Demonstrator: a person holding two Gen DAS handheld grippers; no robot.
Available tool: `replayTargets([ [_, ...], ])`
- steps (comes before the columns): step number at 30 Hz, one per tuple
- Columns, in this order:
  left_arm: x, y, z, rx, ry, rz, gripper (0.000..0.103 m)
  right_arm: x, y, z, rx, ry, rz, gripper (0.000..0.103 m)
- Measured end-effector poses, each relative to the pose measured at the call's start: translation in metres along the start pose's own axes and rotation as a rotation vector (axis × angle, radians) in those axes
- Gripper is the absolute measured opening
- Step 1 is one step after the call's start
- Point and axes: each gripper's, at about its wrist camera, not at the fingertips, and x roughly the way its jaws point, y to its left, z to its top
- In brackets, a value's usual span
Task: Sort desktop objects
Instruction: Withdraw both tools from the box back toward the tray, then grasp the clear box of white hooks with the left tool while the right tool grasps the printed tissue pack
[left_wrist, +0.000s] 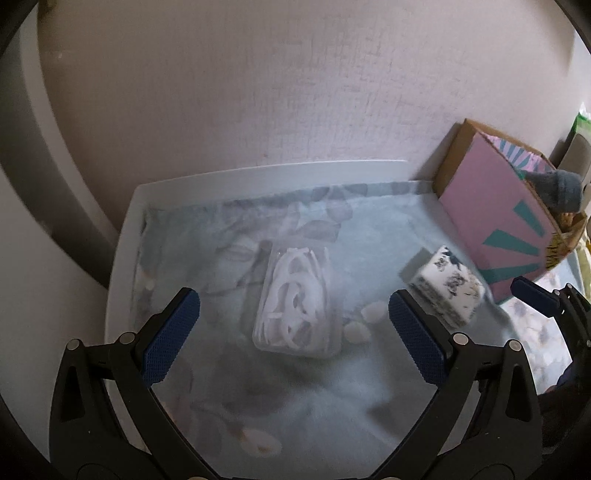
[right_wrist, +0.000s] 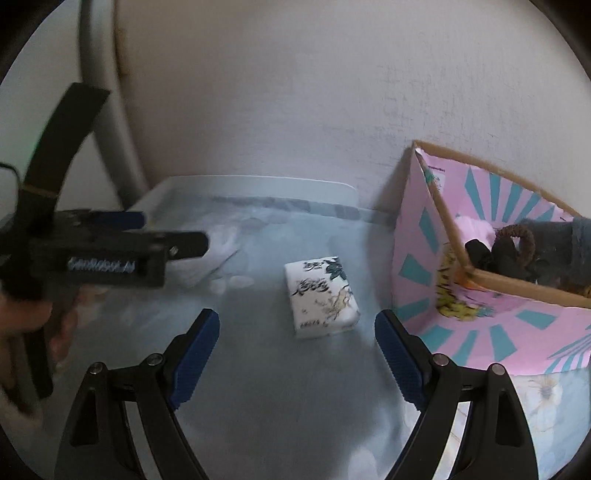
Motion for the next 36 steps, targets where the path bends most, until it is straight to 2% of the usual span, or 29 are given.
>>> replayTargets([
  [5, 0.011, -0.004, 0.0, 0.031, 0.001, -0.005, 0.1, 0.021, 0.005, 0.0, 0.027, 0.016, -0.096, 0.084],
  [11, 0.019, -0.005, -0.004, 0.025, 0.014, -0.012, 0.098, 0.035, -0.002, 0.006, 0.085, 0.054, -0.103, 0.084],
  [13, 0.02, -0.004, -0.005, 0.022, 0.017, -0.017, 0.094, 0.04, -0.007, 0.008, 0.11, 0.068, -0.103, 0.084],
  [16, 0.023, -0.002, -0.006, 0.02, 0.029, -0.021, 0.081, 0.044, -0.012, 0.008, 0.137, 0.088, -0.077, 0.084],
  [18, 0.024, 0.002, -0.008, 0.014, 0.038, -0.03, 0.064, 0.044, -0.011, 0.008, 0.136, 0.09, -0.069, 0.081],
  [19, 0.023, 0.003, -0.009, 0.013, 0.037, -0.029, 0.062, 0.042, -0.012, 0.007, 0.136, 0.086, -0.06, 0.073],
  [20, 0.022, 0.004, -0.01, 0.016, 0.03, -0.027, 0.053, 0.042, -0.012, 0.007, 0.134, 0.085, -0.053, 0.064],
  [21, 0.02, 0.005, -0.01, 0.017, 0.027, -0.032, 0.053, 0.041, -0.011, 0.007, 0.126, 0.092, -0.048, 0.06],
  [23, 0.019, 0.007, -0.011, 0.015, 0.021, -0.038, 0.052, 0.041, -0.01, 0.004, 0.116, 0.105, -0.04, 0.043],
  [28, 0.015, 0.009, -0.013, 0.011, 0.015, -0.044, 0.052, 0.036, -0.007, 0.004, 0.081, 0.089, -0.011, 0.043],
  [36, -0.019, 0.005, -0.002, 0.003, 0.0, -0.037, 0.052, 0.012, -0.005, 0.014, 0.057, 0.054, 0.015, 0.043],
])
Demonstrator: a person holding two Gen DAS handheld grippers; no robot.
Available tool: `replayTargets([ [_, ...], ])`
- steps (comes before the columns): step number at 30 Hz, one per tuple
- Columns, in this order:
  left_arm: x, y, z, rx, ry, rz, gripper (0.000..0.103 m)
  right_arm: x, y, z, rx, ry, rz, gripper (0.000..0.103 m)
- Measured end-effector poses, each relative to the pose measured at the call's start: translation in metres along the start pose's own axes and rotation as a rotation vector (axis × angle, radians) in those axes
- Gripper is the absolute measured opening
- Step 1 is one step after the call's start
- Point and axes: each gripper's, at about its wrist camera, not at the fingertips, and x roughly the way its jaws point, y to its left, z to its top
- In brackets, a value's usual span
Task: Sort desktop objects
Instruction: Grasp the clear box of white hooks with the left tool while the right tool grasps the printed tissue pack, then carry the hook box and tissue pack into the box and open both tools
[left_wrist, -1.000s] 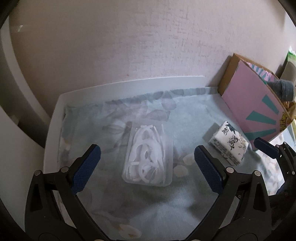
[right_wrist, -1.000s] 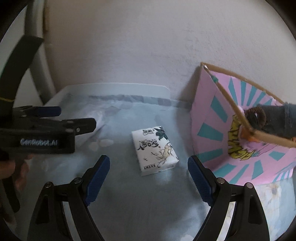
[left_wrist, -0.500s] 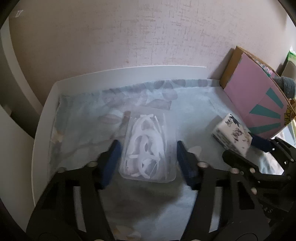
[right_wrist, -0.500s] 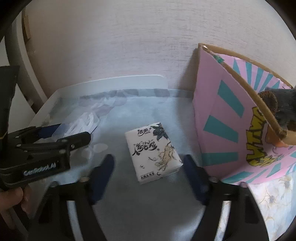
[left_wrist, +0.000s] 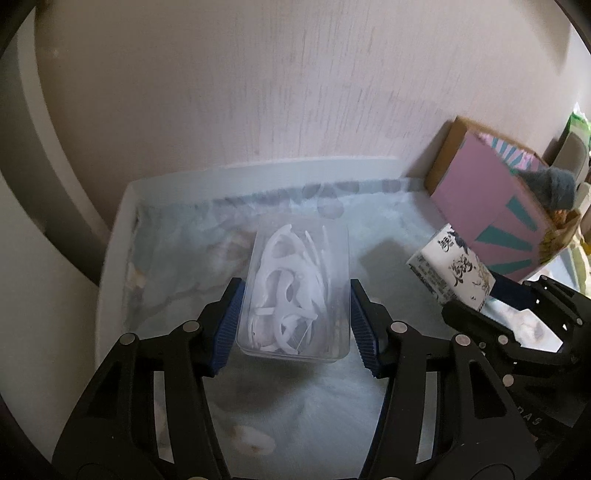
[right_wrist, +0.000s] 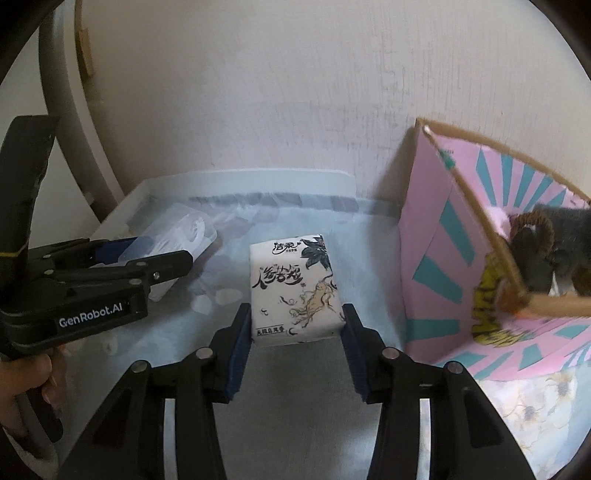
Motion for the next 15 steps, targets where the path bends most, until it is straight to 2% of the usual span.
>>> replayTargets([
  [9, -0.067, -0.034, 0.045, 0.039, -0.032, -0.011, 0.052, -0.066, -0.006, 0.03, -0.072, -0.044, 0.053, 0.043],
  [15, -0.101, -0.075, 0.075, 0.08, -0.089, -0.04, 0.052, -0.118, -0.037, 0.059, -0.06, -0.1, 0.077, 0.043],
])
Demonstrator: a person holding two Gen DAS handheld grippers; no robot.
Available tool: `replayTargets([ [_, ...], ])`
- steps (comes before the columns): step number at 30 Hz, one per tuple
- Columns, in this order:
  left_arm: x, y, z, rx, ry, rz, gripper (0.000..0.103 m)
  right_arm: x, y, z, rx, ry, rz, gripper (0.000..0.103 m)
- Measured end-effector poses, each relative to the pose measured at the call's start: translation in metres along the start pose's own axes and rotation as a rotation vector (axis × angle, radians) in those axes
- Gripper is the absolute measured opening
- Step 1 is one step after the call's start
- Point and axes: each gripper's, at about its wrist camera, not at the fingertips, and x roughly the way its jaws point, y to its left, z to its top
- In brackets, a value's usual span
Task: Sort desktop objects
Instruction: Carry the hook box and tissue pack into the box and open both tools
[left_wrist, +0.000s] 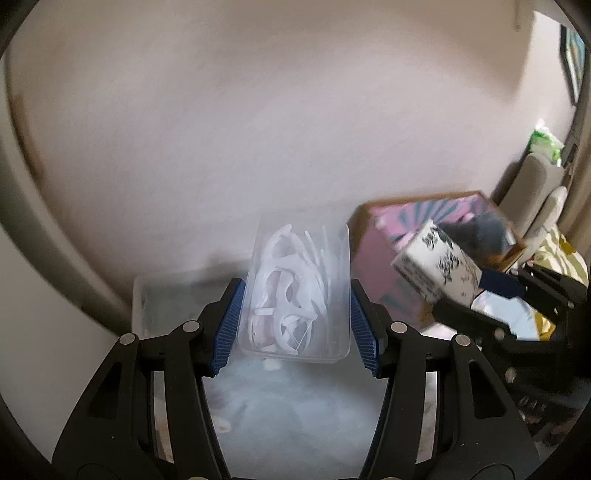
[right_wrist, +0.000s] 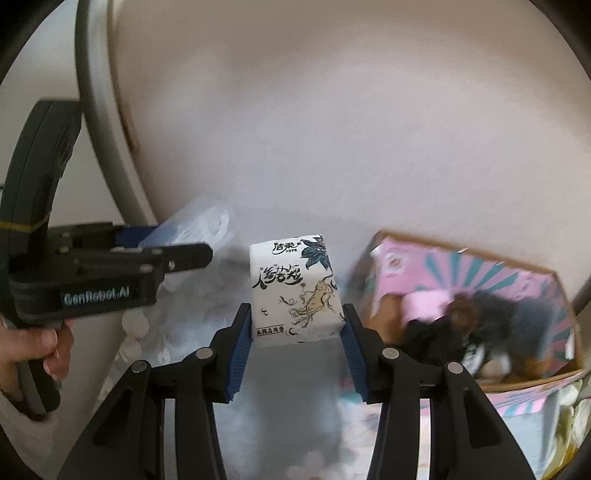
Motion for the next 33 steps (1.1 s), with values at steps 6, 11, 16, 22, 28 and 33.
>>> replayTargets([
  [6, -0.012, -0.045, 0.026, 0.059, -0.024, -0.026, 0.052, -0.03, -0.047, 0.027, 0.046, -0.039, -0.021, 0.043],
  [11, -0.007, -0.08, 0.041, 0.095, -0.016, -0.052, 0.052, -0.058, -0.091, 0.038, 0.045, -0.067, -0.055, 0.043],
  [16, 0.012, -0.113, 0.049, 0.096, 0.02, -0.093, 0.052, -0.072, -0.134, 0.043, 0.02, -0.056, -0.093, 0.043],
  [22, 0.059, -0.158, 0.041, 0.114, 0.075, -0.121, 0.052, -0.069, -0.183, 0.042, 0.012, 0.004, -0.114, 0.043],
  [28, 0.1, -0.191, 0.041, 0.114, 0.126, -0.113, 0.052, -0.049, -0.212, 0.034, 0.013, 0.074, -0.094, 0.043],
  [33, 0.112, -0.197, 0.042, 0.099, 0.142, -0.088, 0.052, -0.033, -0.218, 0.032, 0.012, 0.1, -0.05, 0.043],
])
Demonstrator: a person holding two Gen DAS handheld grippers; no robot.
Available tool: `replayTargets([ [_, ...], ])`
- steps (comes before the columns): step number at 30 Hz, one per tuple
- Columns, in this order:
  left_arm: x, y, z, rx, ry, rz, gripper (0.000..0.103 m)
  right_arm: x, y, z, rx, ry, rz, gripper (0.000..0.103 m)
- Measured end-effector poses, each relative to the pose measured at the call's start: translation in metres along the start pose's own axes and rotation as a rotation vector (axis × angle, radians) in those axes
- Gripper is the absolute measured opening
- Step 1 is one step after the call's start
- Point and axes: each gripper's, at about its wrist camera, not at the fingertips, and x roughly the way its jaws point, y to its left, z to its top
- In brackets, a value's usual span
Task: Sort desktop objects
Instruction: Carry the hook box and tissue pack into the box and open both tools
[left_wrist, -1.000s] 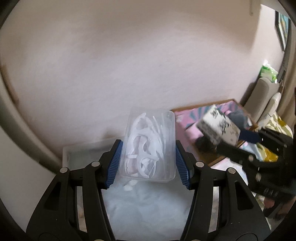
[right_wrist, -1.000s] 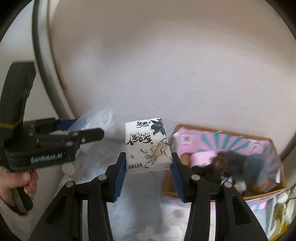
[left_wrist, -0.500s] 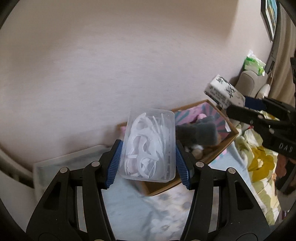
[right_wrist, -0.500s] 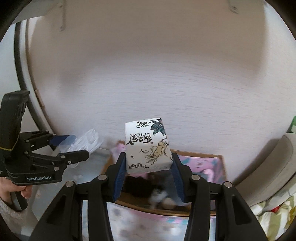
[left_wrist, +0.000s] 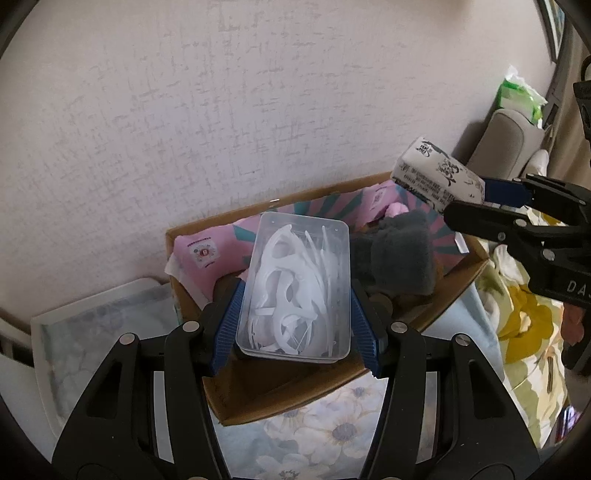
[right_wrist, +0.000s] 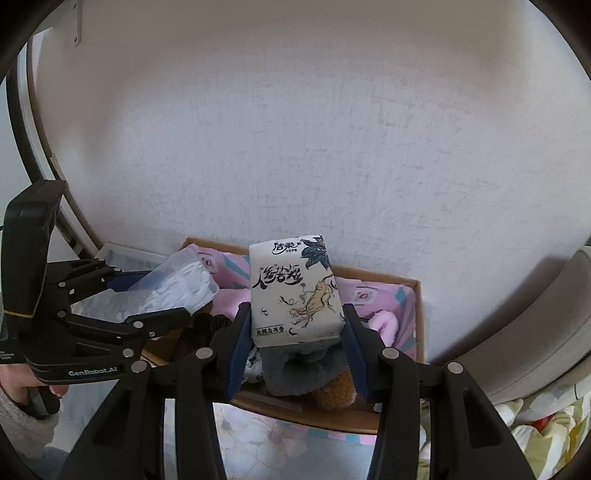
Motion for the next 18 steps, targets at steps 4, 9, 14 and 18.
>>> replayTargets([
  [4, 0.004, 0.003, 0.005, -0.014, 0.009, -0.002, 0.052, 0.016, -0.014, 0.003, 0.01, 0.005, 0.038, 0.043],
  [9, 0.008, 0.007, 0.008, -0.057, 0.027, -0.002, 0.103, 0.035, -0.011, 0.006, 0.022, 0.069, 0.044, 0.051],
  [14, -0.006, 0.016, 0.01, -0.066, 0.007, 0.047, 0.103, 0.027, -0.02, 0.002, 0.05, 0.055, -0.003, 0.086],
  [18, -0.021, 0.023, 0.013, -0.071, -0.002, 0.076, 0.103, 0.012, -0.024, -0.002, 0.06, 0.026, -0.032, 0.087],
])
